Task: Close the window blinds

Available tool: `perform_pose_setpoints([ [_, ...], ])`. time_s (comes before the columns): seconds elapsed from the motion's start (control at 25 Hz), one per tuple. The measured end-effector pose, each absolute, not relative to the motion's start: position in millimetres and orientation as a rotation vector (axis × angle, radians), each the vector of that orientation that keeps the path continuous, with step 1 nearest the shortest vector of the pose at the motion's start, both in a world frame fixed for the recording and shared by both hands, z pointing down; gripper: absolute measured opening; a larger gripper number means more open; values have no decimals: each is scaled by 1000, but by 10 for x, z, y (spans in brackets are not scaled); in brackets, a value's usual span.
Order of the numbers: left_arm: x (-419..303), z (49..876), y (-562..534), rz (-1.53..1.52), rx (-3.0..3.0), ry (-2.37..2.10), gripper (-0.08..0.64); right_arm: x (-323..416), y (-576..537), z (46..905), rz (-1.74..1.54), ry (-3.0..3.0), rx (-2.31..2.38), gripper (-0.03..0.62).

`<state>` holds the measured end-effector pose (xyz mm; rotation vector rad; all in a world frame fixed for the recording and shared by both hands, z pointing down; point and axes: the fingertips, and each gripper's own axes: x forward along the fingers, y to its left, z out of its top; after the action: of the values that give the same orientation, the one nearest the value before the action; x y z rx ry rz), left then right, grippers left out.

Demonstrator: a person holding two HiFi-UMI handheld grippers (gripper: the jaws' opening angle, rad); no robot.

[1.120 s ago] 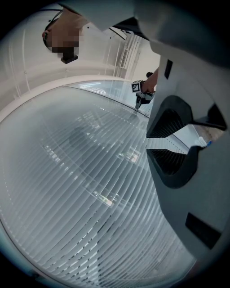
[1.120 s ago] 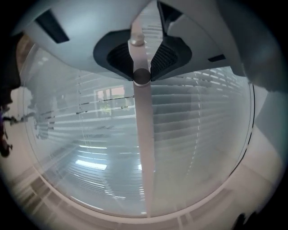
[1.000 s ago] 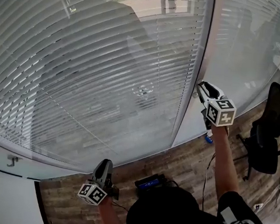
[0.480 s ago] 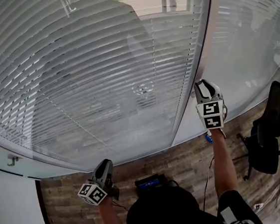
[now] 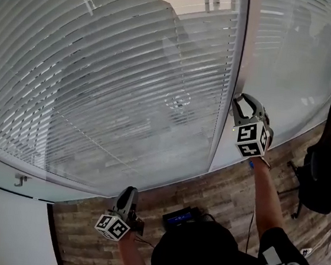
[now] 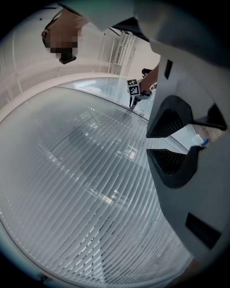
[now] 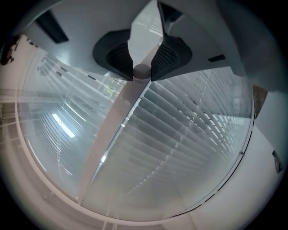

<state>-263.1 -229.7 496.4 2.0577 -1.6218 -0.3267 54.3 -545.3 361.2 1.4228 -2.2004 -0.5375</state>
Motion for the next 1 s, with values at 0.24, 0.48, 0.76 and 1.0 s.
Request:
perform_pose_setpoints([
  [0.24,-2486,4920,-2133,-287,2050,-1668,89,611,-5433,3606,-432,-2331,1430,130],
  [0.48,-2553,4726,-1710,-195,1981,-1771,89,643,-5094,3817,-159,-2615,1409,130],
  [0.76,-2407,4561,-1650,-198,2060,-1689,89,643,-3864,4988,648,-2772,1080,130],
  [1.0,-2083,4803,-1261,-291,2230,-1465,89,910,-2065,6036,1112,-2600,1151,130],
])
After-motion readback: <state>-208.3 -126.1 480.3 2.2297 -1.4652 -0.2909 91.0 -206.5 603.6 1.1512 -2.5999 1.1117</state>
